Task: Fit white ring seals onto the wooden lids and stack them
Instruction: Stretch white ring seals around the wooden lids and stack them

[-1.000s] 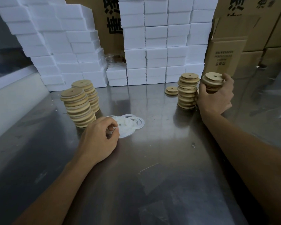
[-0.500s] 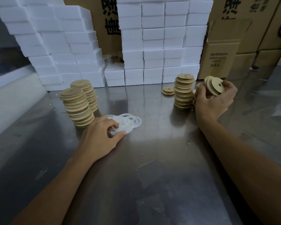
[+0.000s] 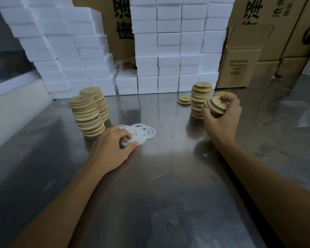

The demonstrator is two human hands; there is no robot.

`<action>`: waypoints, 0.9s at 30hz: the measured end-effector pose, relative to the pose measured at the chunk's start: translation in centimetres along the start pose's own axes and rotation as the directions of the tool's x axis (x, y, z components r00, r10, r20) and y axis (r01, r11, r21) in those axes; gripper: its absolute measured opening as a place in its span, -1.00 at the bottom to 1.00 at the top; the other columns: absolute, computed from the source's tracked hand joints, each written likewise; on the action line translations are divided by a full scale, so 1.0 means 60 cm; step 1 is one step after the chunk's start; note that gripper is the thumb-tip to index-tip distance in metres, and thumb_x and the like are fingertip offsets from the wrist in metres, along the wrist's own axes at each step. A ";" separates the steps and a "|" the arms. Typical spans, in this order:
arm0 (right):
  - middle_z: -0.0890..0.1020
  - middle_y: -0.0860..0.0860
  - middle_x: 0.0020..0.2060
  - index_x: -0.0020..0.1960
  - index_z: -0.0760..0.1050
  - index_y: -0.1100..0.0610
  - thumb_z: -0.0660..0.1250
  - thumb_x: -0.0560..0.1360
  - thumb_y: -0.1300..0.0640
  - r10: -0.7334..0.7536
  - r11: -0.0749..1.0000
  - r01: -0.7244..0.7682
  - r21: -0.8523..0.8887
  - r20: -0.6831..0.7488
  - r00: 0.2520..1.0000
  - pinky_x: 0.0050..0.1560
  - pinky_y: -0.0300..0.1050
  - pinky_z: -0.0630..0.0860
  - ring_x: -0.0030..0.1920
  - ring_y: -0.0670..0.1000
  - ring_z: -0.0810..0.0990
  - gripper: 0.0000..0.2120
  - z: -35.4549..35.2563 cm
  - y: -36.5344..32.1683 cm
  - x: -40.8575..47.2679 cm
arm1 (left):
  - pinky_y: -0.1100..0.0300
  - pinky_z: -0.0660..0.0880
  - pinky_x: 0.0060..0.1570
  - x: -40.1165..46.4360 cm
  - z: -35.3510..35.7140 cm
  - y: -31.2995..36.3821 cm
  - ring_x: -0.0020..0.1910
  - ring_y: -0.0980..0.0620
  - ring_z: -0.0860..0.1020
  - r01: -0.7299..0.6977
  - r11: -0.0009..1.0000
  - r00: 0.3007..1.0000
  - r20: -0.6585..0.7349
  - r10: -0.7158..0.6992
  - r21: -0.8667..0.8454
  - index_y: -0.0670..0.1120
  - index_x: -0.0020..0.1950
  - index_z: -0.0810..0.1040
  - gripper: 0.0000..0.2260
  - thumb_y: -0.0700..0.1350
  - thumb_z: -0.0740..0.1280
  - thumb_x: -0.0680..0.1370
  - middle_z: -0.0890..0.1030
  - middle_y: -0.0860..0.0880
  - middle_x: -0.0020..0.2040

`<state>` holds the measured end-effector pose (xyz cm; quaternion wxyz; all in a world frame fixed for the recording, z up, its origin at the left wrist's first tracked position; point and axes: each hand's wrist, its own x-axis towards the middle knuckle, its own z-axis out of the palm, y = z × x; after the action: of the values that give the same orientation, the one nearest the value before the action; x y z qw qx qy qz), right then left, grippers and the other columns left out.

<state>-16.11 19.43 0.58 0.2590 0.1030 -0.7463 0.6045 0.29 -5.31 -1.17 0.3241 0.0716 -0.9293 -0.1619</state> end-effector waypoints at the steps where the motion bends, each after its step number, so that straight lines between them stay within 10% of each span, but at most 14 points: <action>1: 0.39 0.01 0.17 0.26 0.38 0.01 0.45 0.39 0.11 0.009 1.000 -0.009 -0.007 0.054 0.999 0.21 -0.26 0.39 0.07 -0.14 0.45 -0.52 -0.001 -0.001 -0.005 | 0.15 0.42 -0.17 0.000 0.000 0.000 -0.19 0.04 0.48 0.002 1.000 1.000 0.003 -0.002 -0.002 -0.10 -0.08 0.67 -0.79 -0.01 0.55 0.40 0.60 -0.02 -0.13; 9: 0.58 -0.04 0.14 0.20 0.46 -0.06 0.57 0.28 -0.09 0.048 0.948 0.086 -0.307 0.402 0.914 0.23 0.17 0.48 0.19 0.03 0.52 -0.45 0.002 0.012 -0.020 | 0.19 0.37 -0.14 -0.003 -0.004 -0.001 -0.18 0.07 0.48 0.017 1.000 1.000 0.013 -0.017 -0.020 -0.10 -0.06 0.70 -0.80 -0.02 0.54 0.41 0.58 0.03 -0.13; 27: 0.55 -0.03 0.18 0.33 0.44 0.04 0.50 0.28 -0.27 -0.027 0.954 0.137 -0.267 0.376 0.926 0.23 0.04 0.48 0.18 -0.01 0.49 -0.27 0.010 -0.005 -0.028 | 0.06 0.43 -0.06 0.002 -0.005 0.000 -0.08 -0.04 0.51 -0.031 0.999 0.997 0.069 0.029 0.036 -0.12 -0.09 0.68 -0.91 -0.15 0.38 0.55 0.57 0.02 -0.13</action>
<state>-14.71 18.53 -0.08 0.1519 0.2070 -0.8567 0.4474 0.39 -5.40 -0.89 0.2930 0.0580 -0.9437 -0.1422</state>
